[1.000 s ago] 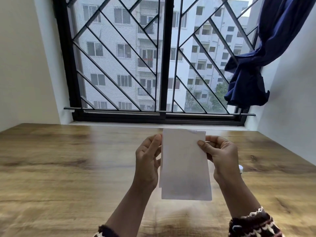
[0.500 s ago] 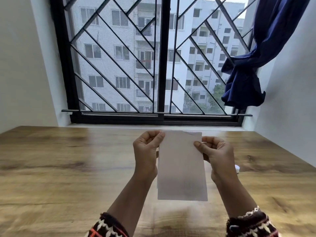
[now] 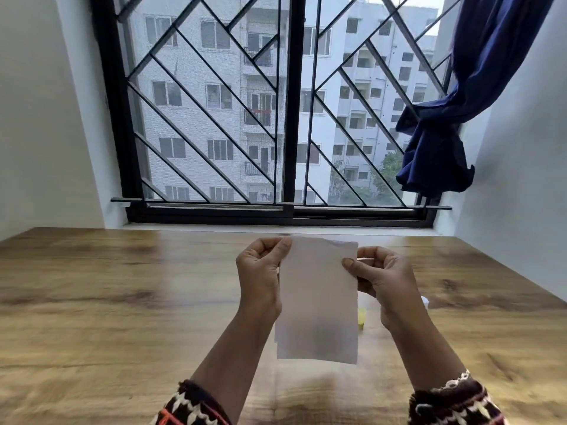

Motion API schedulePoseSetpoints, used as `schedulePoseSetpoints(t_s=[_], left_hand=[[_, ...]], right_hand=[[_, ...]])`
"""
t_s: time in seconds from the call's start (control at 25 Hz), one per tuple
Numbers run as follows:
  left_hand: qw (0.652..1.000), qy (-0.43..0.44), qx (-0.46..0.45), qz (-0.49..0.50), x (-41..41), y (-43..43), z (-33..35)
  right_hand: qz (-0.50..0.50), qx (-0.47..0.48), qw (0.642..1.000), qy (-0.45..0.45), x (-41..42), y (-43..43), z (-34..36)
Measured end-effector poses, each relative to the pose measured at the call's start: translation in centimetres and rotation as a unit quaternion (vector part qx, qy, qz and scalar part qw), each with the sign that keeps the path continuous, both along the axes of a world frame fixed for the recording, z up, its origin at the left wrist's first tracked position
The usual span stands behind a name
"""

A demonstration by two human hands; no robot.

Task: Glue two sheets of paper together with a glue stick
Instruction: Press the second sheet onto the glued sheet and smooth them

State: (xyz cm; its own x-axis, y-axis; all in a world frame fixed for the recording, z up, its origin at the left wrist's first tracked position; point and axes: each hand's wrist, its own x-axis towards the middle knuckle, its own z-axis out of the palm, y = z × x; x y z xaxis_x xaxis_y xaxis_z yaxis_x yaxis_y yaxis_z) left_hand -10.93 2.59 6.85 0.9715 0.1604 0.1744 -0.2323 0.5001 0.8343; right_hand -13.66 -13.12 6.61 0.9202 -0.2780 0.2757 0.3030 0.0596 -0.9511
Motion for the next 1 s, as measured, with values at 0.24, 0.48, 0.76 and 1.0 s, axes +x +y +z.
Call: schedulePoseSetpoints(t_s=[0.24,0.48,0.76,1.0], left_hand=[[1.0,-0.001,0.011,0.01,0.2,0.3,0.0],[1.0,0.002,0.007,0.004,0.2,0.5,0.4],[0.99,-0.083,0.106,0.033,0.4,1.0,1.8],[0.975,-0.144,0.17,0.021,0.6,1.0,3.2]], right_hand=[[0.013,0.0,1.0,-0.004,-0.2,0.2,0.4],[-0.018,-0.029,0.999,-0.007,0.3,0.2,0.5],[0.031,-0.235,0.966,-0.104,0.7,0.5,4.1],[0.089,-0.414,0.898,-0.12,2.8,2.8,7.4]])
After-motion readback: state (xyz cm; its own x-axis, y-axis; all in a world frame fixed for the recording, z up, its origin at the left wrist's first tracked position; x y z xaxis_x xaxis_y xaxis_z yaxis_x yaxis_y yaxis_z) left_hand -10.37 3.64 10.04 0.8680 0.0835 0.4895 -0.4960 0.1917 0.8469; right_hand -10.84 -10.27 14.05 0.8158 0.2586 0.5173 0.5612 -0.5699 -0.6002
